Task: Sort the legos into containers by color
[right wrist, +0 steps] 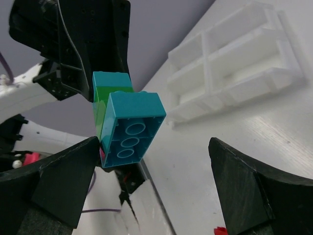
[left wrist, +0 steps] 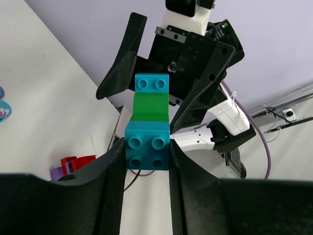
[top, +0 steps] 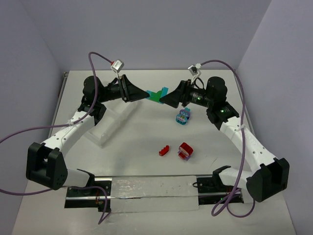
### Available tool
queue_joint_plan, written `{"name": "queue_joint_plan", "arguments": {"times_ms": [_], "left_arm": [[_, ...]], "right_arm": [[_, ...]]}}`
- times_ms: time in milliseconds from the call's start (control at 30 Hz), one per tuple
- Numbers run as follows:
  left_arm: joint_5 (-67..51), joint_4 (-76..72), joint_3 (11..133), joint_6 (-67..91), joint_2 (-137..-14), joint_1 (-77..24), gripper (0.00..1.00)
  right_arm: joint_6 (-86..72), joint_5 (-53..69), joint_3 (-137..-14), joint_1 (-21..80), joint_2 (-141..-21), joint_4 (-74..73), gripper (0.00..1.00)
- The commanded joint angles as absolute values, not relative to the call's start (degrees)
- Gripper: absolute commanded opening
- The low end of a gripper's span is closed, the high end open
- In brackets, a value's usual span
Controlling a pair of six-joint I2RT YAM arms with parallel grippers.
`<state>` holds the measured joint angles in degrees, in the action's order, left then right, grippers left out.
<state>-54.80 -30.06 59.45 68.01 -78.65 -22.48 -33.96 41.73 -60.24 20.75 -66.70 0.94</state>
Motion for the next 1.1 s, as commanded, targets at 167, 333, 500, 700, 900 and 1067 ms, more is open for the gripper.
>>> {"name": "queue_joint_plan", "arguments": {"times_ms": [167,333,500,700,900,1067], "left_arm": [[-56.78,-37.25,59.08,70.14,-78.65,-22.5,0.0],[-56.78,-37.44,59.23,69.88,-79.26,-22.5,0.0],[-56.62,-37.29,59.06,69.63,-79.28,-22.5,0.0],[-56.49,-35.5,58.92,68.03,-79.31,-22.5,0.0],[-56.53,-34.72,58.54,66.98,-79.54,-22.5,0.0],[-56.33,-34.45,58.18,66.55,-79.54,-22.5,0.0]], "right_arm": [[-43.25,48.54,-58.64,21.47,-69.36,15.26,0.88],[-44.22,48.69,-59.61,22.36,-70.52,16.53,0.79],[-44.26,48.85,-60.49,23.25,-71.59,16.48,0.71],[-45.85,49.04,-60.79,24.14,-72.31,18.25,0.67],[-46.04,48.69,-61.5,24.35,-72.67,17.93,0.69],[-46.59,48.45,-62.11,24.6,-73.2,18.38,0.67]]}}
